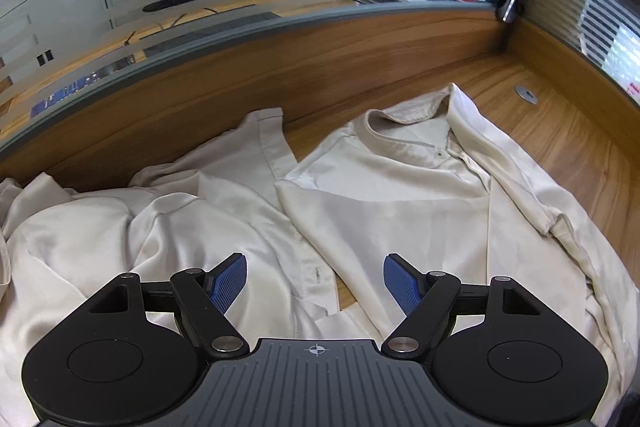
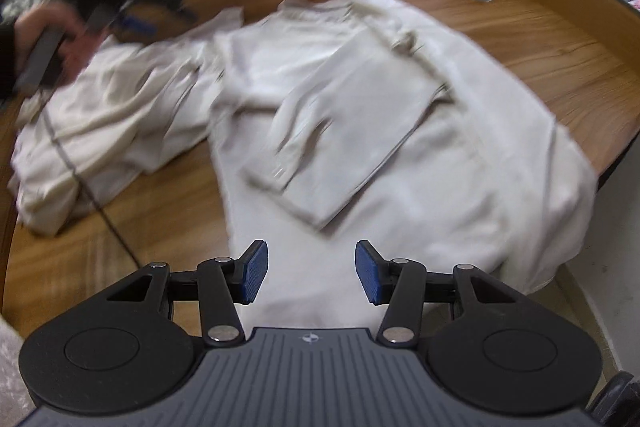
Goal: Fold clothes
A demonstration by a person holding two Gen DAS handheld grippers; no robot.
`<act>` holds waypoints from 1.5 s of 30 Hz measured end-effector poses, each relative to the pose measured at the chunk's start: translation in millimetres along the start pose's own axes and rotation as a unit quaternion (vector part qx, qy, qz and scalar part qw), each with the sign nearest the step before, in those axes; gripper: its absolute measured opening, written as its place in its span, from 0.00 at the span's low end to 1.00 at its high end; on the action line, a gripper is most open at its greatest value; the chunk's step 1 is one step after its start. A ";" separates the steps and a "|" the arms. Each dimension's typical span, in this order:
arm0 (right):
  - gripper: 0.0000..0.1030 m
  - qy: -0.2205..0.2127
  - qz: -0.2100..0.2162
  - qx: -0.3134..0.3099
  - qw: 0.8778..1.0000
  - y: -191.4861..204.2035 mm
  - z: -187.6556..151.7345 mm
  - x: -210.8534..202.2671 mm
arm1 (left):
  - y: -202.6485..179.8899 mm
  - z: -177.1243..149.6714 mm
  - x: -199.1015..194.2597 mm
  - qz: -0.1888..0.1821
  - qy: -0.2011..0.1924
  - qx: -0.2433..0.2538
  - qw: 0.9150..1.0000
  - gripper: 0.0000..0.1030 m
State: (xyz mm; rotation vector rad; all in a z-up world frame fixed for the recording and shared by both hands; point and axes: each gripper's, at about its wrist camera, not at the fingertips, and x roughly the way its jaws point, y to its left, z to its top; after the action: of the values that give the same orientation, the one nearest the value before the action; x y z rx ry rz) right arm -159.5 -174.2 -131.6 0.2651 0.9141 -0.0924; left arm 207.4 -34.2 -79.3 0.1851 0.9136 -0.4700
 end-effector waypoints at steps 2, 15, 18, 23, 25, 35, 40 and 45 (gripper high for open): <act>0.53 0.008 0.007 -0.018 1.000 15.9 -6.8 8.2 | -3.1 -0.5 3.4 -0.005 0.000 0.005 1.000 0.75; 0.35 0.034 -0.029 -0.092 0.995 62.2 -29.8 44.8 | -18.4 14.4 60.7 0.027 -0.014 0.023 0.999 0.71; 0.23 0.034 -0.041 -0.087 0.995 58.3 -28.4 44.2 | -15.7 19.1 74.7 0.028 -0.017 0.020 0.999 0.70; 0.13 0.038 -0.039 -0.035 0.998 43.6 -25.0 42.6 | -11.8 23.5 96.5 0.048 -0.009 0.024 0.999 0.68; 0.10 0.038 -0.037 -0.025 0.998 40.4 -24.9 42.0 | -7.6 24.2 103.8 0.042 0.004 0.014 0.999 0.50; 0.03 0.020 -0.033 0.015 0.999 21.8 -15.7 25.6 | -6.9 35.3 91.0 0.003 -0.026 -0.034 0.999 0.04; 0.03 0.003 -0.046 0.028 0.999 4.9 -2.3 12.2 | -27.8 52.2 78.2 -0.001 -0.054 -0.026 0.998 0.04; 0.03 -0.010 -0.068 0.041 0.997 -19.5 9.0 1.5 | -54.8 73.6 75.6 -0.005 -0.068 -0.013 0.998 0.04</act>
State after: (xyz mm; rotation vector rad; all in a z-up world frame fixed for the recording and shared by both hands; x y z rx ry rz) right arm -155.3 -195.4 -131.2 0.2782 0.9089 -0.2579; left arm 273.8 -131.9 -92.7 0.1225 0.7881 -0.4744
